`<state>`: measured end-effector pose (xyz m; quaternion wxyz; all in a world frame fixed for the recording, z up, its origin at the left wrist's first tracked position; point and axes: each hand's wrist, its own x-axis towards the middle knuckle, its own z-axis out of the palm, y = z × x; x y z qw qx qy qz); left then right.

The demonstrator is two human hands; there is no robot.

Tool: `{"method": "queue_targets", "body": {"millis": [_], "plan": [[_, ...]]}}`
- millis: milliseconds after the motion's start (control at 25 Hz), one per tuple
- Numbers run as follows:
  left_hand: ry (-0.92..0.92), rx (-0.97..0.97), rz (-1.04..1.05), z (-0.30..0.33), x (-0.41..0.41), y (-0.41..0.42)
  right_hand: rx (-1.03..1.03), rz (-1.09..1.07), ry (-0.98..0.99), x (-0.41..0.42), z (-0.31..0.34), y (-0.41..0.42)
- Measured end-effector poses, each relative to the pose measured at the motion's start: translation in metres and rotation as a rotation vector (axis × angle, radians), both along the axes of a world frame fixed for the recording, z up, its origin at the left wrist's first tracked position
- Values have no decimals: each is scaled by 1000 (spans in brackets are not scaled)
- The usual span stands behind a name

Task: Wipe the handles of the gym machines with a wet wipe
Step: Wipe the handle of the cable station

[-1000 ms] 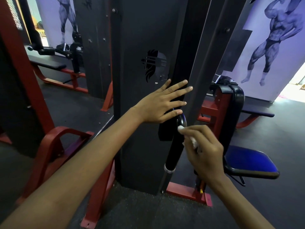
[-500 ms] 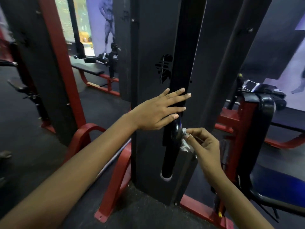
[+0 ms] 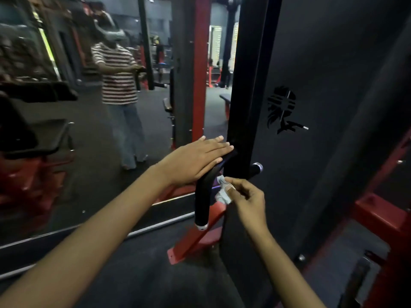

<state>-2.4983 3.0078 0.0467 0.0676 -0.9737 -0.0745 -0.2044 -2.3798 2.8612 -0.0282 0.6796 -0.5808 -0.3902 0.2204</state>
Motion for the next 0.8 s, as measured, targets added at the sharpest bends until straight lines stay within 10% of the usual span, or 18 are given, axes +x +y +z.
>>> {"method": "queue_targets", "body": {"millis": [520,800], "plan": [[86,-65,339,-4,-19,-43,11,280,282,8,16,29],[66,-52,516,-7,-13,-62,4,385,-84,12,-7,42]]}}
